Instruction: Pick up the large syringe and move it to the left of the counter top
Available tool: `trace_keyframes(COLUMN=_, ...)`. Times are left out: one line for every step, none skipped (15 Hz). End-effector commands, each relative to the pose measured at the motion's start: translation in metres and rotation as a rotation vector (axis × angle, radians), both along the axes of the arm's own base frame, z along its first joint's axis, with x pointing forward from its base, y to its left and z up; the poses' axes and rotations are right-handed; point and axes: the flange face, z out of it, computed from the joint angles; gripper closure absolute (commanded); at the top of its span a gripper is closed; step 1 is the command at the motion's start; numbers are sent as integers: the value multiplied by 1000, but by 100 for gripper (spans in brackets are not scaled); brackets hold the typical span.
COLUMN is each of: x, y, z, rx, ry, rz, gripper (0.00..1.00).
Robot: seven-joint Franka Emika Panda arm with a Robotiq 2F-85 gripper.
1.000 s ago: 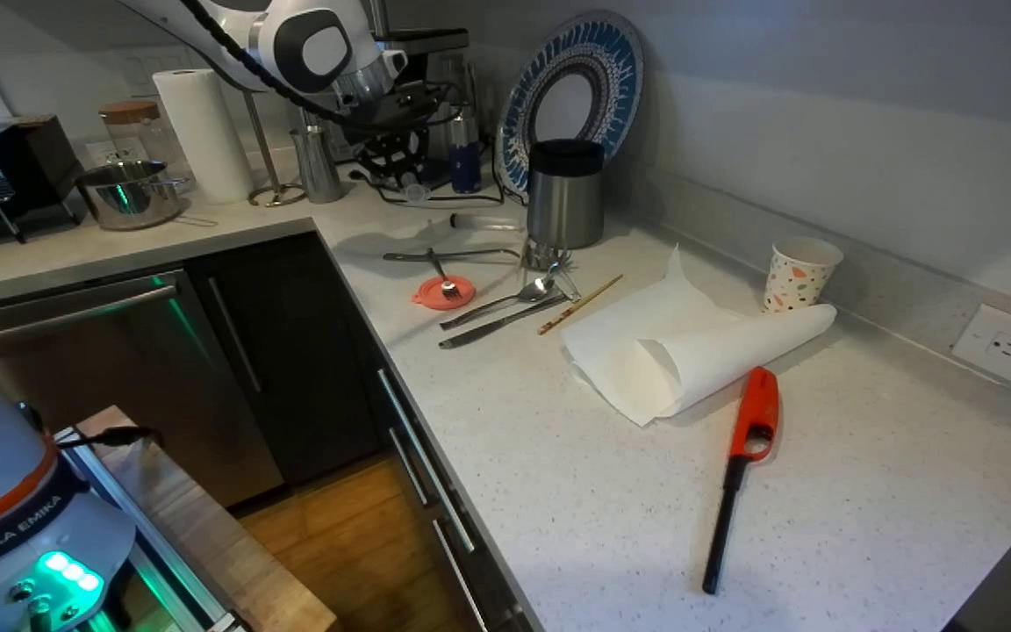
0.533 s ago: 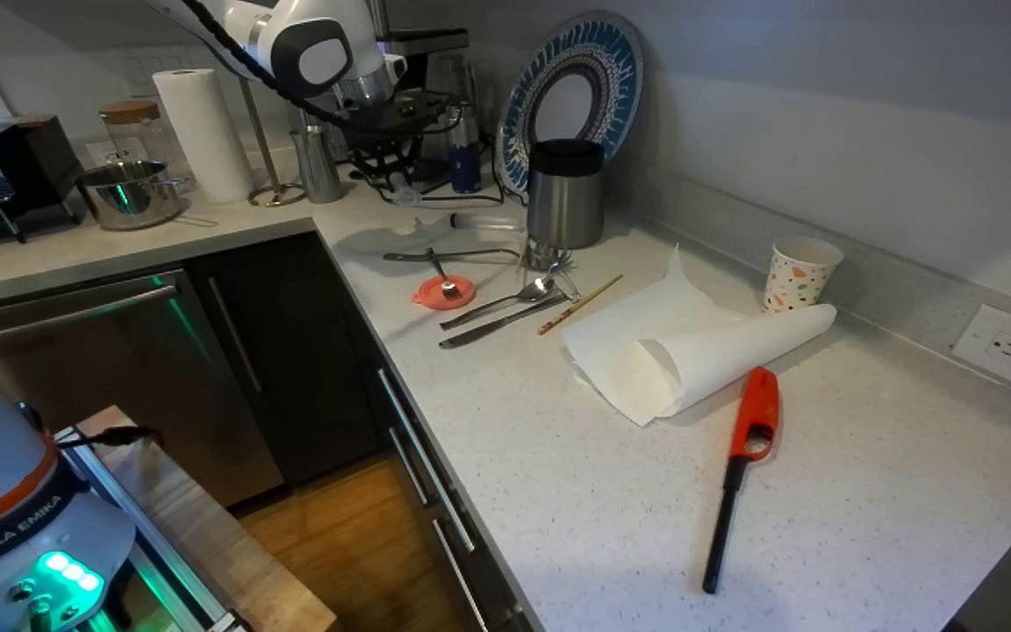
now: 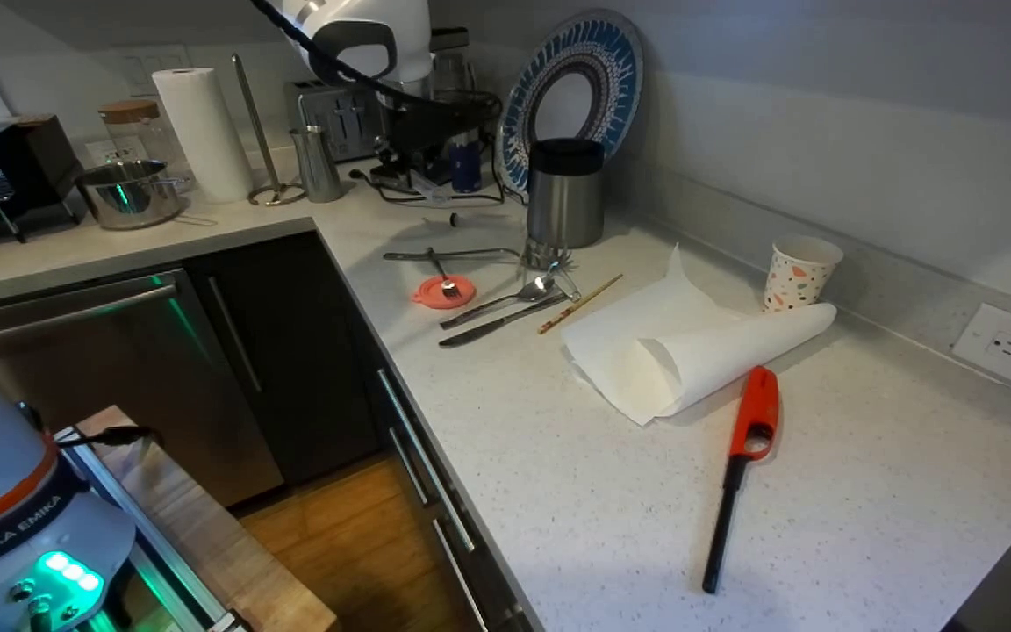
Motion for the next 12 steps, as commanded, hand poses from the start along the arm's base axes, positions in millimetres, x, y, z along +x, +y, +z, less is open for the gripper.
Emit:
trace_keyframes(x=14, y=-47, z=-17, rx=-40, ry=-34, rz=46, gripper=92)
trace_keyframes(x=16, y=-55, z=-27, rx=-42, ry=-47, rz=55, gripper=92)
trace_keyframes(x=17, y=-61, z=-37, rx=-55, ry=-59, rz=63, gripper=92)
trace_keyframes(x=19, y=-64, z=-45, rx=-26, ry=-66, rz=64, gripper=92)
trace_keyframes(x=12, y=-60, z=-28, rx=-49, ry=-42, rz=40, gripper=68)
trace_keyframes(x=13, y=-63, z=-37, rx=-43, ry=-45, rz=46, gripper=68)
trace_keyframes(x=15, y=-64, z=-43, rx=-42, ry=-46, rz=50, gripper=68)
trace_keyframes(x=16, y=-63, z=-46, rx=-41, ry=-44, rz=52, gripper=68)
trace_keyframes(x=17, y=-62, z=-46, rx=-40, ry=-45, rz=53, gripper=68)
trace_keyframes(x=18, y=-61, z=-45, rx=-39, ry=-48, rz=54, gripper=68)
trace_keyframes(x=18, y=-61, z=-44, rx=-39, ry=-50, rz=55, gripper=68)
trace_keyframes(x=18, y=-61, z=-44, rx=-39, ry=-51, rz=55, gripper=92)
